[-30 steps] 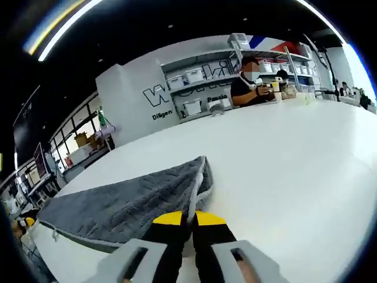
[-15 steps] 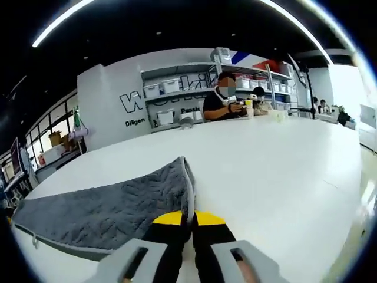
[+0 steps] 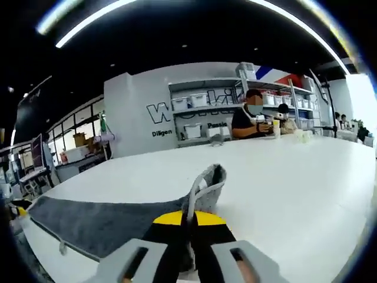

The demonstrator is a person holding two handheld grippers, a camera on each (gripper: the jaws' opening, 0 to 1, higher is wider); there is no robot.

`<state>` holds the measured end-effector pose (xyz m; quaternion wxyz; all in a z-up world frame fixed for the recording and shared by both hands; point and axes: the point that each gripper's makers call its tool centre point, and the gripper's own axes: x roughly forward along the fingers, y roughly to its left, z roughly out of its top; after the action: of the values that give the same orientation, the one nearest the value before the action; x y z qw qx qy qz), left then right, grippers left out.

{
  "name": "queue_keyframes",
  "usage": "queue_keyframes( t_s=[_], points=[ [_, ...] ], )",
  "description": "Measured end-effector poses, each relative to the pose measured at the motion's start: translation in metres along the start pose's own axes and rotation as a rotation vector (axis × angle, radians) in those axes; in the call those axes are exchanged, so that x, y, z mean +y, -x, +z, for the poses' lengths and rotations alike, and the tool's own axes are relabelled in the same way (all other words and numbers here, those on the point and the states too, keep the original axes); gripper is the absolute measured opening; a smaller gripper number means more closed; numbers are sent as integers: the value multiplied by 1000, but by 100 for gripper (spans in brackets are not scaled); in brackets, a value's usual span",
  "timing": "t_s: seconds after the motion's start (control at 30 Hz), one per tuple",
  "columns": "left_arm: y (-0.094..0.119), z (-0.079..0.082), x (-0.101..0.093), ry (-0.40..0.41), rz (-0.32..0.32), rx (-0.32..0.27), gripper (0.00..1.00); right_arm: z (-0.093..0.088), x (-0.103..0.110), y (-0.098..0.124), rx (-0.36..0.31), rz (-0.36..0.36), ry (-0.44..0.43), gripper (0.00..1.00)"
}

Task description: Fold the towel on the table until its edges align and the towel forms a compact rectangular stack.

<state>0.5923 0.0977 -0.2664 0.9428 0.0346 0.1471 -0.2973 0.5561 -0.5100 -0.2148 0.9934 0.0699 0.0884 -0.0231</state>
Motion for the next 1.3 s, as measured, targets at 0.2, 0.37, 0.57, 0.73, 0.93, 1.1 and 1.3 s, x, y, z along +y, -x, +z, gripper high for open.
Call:
queue_keyframes(
  t_s=[0.2,0.37,0.57,0.73,0.93,1.1,1.3],
  points=[
    [0,0,-2,-2,-5,-1,85,-1,57,-5,16,148,54,5],
    [2,2,-1,-3,-3,-7,85,-17,109,-11,72,277,85,5],
    [6,3,0,-4,1,-10,84,-30,144,-14,110,368,83,5],
    [8,4,0,-4,4,-14,84,-40,174,-11,137,463,37,5],
    [8,6,-1,-4,0,-19,84,-48,202,-10,151,522,13,5],
    [7,5,-2,-1,-7,-21,84,-59,226,-10,166,578,-53,5],
    [5,4,-1,3,-8,-21,84,-66,264,-15,144,635,-122,5]
  ],
)
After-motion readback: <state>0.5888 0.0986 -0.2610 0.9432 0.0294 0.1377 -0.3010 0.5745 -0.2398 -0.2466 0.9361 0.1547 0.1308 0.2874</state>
